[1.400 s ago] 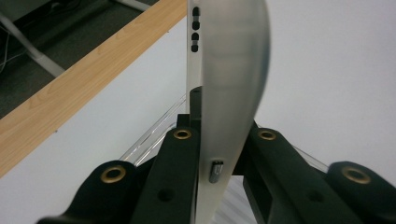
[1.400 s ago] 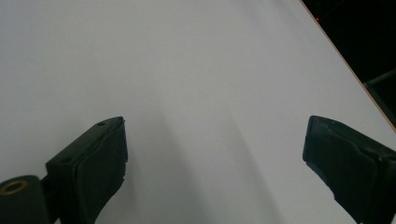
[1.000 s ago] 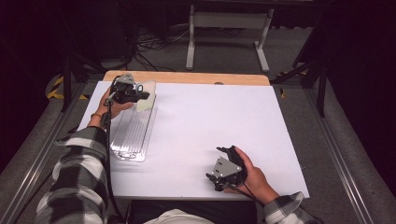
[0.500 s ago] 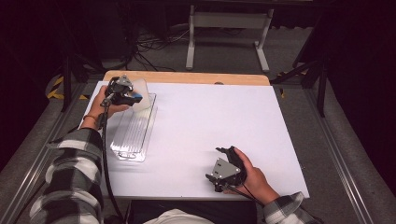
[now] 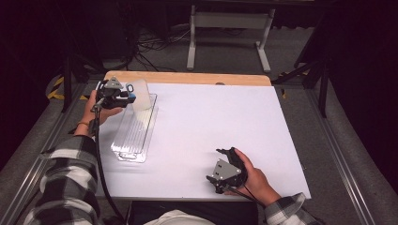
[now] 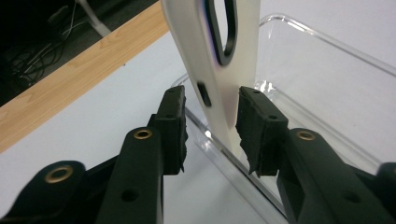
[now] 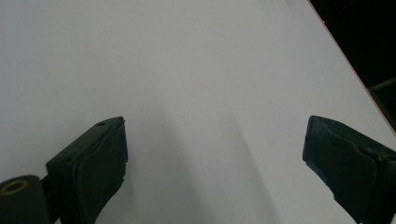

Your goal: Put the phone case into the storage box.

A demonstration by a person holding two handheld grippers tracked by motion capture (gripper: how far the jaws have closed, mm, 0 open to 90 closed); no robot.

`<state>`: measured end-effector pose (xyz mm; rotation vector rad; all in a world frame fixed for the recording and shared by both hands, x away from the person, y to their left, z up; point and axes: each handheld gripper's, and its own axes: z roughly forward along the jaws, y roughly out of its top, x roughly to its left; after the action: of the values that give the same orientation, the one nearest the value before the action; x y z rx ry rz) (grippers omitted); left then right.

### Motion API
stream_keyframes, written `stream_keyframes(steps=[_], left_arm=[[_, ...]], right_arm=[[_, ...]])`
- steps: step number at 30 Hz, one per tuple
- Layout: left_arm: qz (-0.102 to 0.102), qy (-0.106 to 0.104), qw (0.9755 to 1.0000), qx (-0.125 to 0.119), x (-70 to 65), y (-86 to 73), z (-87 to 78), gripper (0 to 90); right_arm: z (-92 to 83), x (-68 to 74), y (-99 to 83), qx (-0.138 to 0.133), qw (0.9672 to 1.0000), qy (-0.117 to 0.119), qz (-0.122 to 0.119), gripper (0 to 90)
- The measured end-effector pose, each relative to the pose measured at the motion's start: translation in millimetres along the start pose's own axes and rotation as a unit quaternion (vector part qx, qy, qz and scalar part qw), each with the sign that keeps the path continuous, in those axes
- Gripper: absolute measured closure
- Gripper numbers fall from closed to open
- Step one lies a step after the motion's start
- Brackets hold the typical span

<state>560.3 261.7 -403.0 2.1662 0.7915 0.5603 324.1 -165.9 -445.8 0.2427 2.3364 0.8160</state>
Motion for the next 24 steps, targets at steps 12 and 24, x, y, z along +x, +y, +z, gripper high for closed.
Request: stream_keyframes(steps=[12, 24], left_arm=[[-0.031, 0.017, 0.9991, -0.025, -6.6, -4.1, -1.8, 75.5], [-0.037, 0.044, 0.9977, -0.036, -10.0, 2.3, 7.3, 74.7]], right_arm=[[1.5, 1.3, 0.4, 0.0, 1.0, 0.007, -0.006, 7.7], [2.6, 1.8, 0.1, 0.003, 0.9999, 0.011, -0.005, 7.7]])
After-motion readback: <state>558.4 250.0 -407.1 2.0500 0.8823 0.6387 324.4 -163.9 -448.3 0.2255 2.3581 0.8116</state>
